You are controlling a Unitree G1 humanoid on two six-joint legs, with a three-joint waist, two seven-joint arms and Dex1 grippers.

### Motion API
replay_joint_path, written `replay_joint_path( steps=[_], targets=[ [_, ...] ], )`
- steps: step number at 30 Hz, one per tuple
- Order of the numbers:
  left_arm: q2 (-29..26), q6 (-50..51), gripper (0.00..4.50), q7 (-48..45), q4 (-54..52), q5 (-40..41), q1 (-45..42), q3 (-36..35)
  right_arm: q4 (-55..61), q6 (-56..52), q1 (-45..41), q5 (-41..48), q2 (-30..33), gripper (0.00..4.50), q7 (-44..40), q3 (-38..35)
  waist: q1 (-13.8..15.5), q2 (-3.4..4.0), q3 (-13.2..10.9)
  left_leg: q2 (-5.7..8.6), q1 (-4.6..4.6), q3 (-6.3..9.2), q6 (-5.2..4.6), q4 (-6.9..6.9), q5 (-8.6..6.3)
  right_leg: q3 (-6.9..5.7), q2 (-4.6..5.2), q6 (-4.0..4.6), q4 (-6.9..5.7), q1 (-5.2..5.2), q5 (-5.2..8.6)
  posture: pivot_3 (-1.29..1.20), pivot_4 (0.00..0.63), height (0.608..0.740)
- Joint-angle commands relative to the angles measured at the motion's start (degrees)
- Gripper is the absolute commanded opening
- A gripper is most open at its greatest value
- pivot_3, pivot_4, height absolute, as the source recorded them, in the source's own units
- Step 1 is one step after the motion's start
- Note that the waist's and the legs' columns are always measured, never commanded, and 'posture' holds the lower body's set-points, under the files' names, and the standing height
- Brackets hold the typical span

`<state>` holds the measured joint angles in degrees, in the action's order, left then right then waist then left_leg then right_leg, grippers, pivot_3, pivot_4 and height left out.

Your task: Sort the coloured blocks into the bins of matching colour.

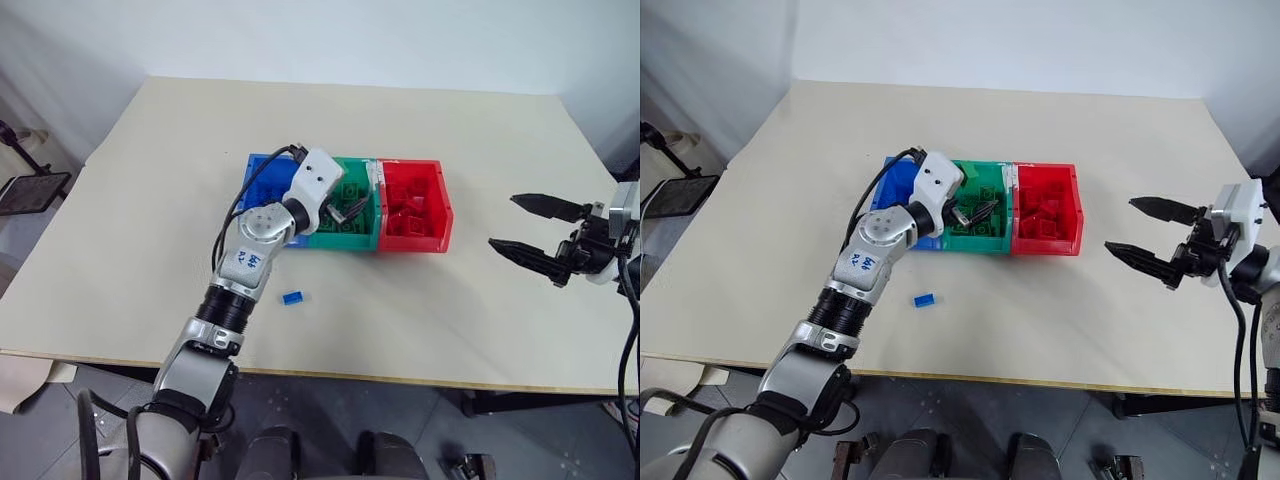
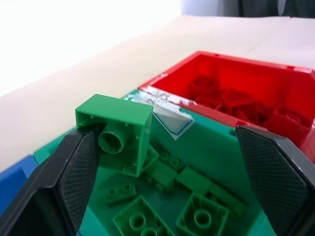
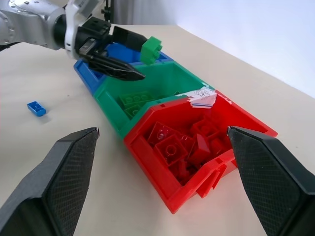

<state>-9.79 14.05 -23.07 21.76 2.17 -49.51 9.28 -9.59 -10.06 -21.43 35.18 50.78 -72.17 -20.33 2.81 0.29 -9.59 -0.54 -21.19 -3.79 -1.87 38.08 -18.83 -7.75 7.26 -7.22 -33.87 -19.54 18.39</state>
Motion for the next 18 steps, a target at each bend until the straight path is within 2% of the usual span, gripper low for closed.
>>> replay_joint_path(
  steps=[1,8,11,13,14,16,18],
  targets=[
    [0.6,3.6,4.49,0.5,-1.8,0.3,-1.0,-1.3,-0.7,0.7,-2.0,-0.1,0.1,4.38,-0.8,-0.3,0.0,0.00,0.0,0.00,0.00,0.00,0.00,0.00,0.00,0.00,0.00,0.00,0.00,0.00,0.00,0.00,0.150,0.740],
    [-1.2,8.1,4.49,-2.5,-0.6,-4.1,-6.1,3.1,-1.9,1.1,-3.3,-0.8,-0.3,4.38,-1.5,0.4,0.2,-0.01,0.0,0.05,-0.04,0.03,0.00,0.01,0.00,-0.01,0.00,-0.02,0.00,0.00,-0.01,0.00,0.150,0.740],
    [0.5,10.4,4.49,-3.1,-0.4,-1.8,-8.7,1.0,-2.3,1.4,-3.3,-1.1,-0.5,4.38,-1.7,0.5,0.1,-0.01,0.0,0.04,-0.04,0.02,-0.01,0.00,0.00,0.00,0.00,-0.03,0.00,-0.01,-0.02,0.00,0.150,0.740],
    [-1.1,8.3,4.49,-5.5,0.8,-4.7,-9.3,4.3,-2.1,1.5,-3.2,-1.1,-0.8,4.38,-1.6,0.5,0.0,-0.01,0.0,0.03,-0.04,0.02,0.00,0.00,0.00,0.01,-0.01,-0.03,0.01,0.00,-0.02,0.00,0.150,0.740],
    [0.0,10.6,4.49,-4.7,1.2,-3.1,-9.9,2.5,-1.8,1.4,-3.0,-1.1,-0.9,4.38,-1.5,0.5,0.0,0.00,0.0,0.02,-0.02,0.01,0.00,0.00,0.00,0.00,-0.01,-0.03,0.01,0.00,-0.02,0.00,0.150,0.740],
    [-1.5,9.0,4.49,-5.7,2.4,-6.0,-9.3,5.2,-1.2,1.1,-2.6,-1.0,-1.1,4.38,-1.1,0.2,0.0,0.00,0.0,0.02,-0.01,-0.01,0.00,-0.01,0.00,0.03,-0.02,-0.03,0.01,0.00,-0.02,0.00,0.150,0.740],
    [0.1,12.1,4.49,-4.6,1.3,-4.1,-9.9,3.0,-0.8,1.2,-1.7,-0.9,-0.9,4.38,-1.3,-0.3,-0.1,-0.01,0.0,0.00,-0.02,-0.03,0.00,-0.01,0.00,0.03,-0.06,-0.03,0.01,-0.02,-0.02,0.00,0.150,0.740]
  ],
)
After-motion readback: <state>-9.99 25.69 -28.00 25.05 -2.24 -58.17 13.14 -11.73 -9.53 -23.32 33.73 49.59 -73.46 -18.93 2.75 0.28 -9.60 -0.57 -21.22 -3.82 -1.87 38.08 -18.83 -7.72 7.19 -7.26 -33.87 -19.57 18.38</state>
